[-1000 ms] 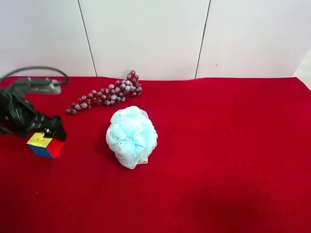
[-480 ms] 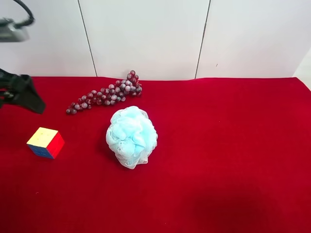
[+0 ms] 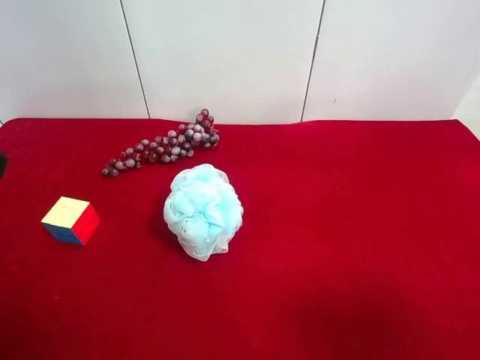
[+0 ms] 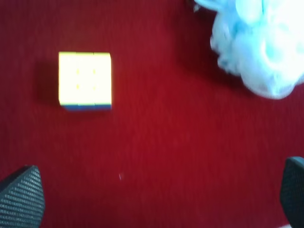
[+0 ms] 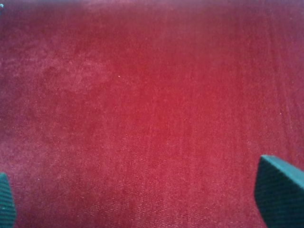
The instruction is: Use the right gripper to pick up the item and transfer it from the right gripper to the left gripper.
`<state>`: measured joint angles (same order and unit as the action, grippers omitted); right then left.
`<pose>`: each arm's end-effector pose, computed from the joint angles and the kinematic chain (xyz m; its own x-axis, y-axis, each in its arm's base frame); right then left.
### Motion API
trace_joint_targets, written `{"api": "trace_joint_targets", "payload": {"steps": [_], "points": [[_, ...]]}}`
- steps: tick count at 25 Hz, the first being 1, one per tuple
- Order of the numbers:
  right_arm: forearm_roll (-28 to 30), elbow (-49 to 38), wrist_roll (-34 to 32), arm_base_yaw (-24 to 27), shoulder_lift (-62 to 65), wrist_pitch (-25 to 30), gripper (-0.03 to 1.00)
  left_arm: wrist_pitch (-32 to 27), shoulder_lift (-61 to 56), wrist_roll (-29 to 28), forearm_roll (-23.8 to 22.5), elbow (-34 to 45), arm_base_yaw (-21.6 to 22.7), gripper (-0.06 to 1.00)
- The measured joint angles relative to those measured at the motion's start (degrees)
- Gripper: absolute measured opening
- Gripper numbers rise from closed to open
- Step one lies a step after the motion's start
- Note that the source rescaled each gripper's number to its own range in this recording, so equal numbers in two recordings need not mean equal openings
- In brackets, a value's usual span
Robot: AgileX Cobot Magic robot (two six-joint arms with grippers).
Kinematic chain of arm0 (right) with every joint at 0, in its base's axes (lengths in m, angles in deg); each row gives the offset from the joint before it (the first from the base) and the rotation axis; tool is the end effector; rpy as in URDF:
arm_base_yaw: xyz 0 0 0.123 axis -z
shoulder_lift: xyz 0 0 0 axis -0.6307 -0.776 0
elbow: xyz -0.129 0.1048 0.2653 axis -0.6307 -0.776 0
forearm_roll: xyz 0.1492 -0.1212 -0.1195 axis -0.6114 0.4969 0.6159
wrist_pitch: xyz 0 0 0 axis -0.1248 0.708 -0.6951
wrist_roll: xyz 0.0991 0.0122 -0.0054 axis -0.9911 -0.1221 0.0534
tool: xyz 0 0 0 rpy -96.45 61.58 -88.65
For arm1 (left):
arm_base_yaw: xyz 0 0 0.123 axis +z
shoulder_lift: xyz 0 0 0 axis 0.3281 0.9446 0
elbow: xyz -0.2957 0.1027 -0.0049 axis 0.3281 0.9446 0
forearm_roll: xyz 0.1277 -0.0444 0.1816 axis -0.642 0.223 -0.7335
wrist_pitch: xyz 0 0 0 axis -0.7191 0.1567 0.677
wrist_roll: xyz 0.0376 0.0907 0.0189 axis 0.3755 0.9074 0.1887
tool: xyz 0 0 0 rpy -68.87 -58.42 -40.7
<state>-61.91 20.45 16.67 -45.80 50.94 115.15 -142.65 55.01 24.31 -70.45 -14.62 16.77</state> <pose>-0.0468 -0.0055 0.2596 -0.4507 -0.0675 -0.8901 -0.1230 0.9923 -0.0130 0.0916 -0.0261 0.3472 -0.8085 0.0988 -0.5802 0.2218 0.9643 -0.1449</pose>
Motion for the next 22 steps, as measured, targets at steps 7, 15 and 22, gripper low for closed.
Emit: {"api": "trace_joint_targets", "payload": {"steps": [7, 15, 22], "points": [[0.0, 0.0, 0.0, 0.0, 0.0, 0.0, 1.0, -1.43, -16.5, -0.42, 1.7, 10.63, 0.0, 1.0], [0.0, 0.0, 0.0, 0.0, 0.0, 0.0, 1.0, -3.77, -33.47, -0.42, 0.83, 16.23, 0.0, 1.0], [0.0, 0.0, 0.0, 0.0, 0.0, 0.0, 1.0, -3.45, -44.98, -6.55, -4.67, 16.47, 0.0, 1.0]]}}
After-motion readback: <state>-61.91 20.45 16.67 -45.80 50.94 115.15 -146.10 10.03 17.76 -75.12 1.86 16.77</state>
